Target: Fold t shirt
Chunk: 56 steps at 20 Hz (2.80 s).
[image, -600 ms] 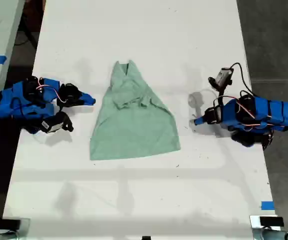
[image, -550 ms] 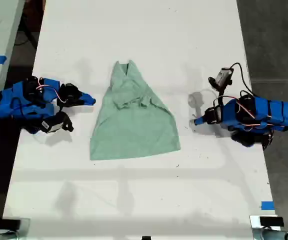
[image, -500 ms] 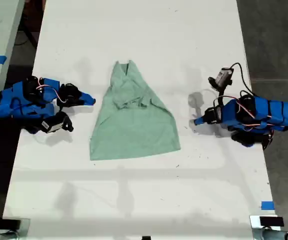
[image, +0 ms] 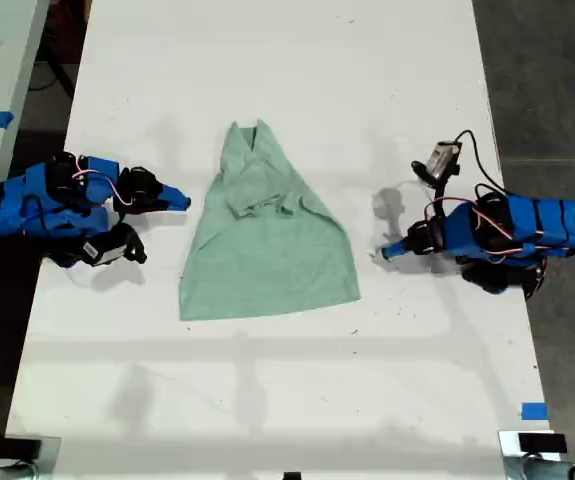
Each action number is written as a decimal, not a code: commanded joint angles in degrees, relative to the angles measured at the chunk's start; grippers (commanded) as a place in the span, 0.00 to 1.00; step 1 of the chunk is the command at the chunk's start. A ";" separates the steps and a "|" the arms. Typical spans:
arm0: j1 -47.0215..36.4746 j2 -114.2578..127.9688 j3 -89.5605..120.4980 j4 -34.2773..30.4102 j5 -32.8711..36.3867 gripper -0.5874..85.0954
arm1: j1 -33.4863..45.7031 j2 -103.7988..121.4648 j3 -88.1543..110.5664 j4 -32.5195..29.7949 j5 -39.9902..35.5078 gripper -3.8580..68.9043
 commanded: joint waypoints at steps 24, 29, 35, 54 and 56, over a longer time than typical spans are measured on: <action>0.09 0.53 2.55 0.00 -0.53 0.00 | 0.00 -95.10 -50.19 -26.98 3.52 0.07; -0.09 0.53 2.55 0.00 -0.44 0.00 | 1.49 -94.83 -67.32 -8.61 -2.20 0.05; -0.18 0.53 2.55 0.00 -0.44 0.00 | 0.44 -96.94 -85.69 -2.90 -9.49 0.05; -0.18 0.53 2.55 0.00 -0.44 0.00 | -4.48 -114.52 -111.62 3.34 -11.78 0.45; -0.18 0.53 2.55 0.00 -0.44 0.00 | -3.69 -108.98 -107.05 3.69 -11.43 0.43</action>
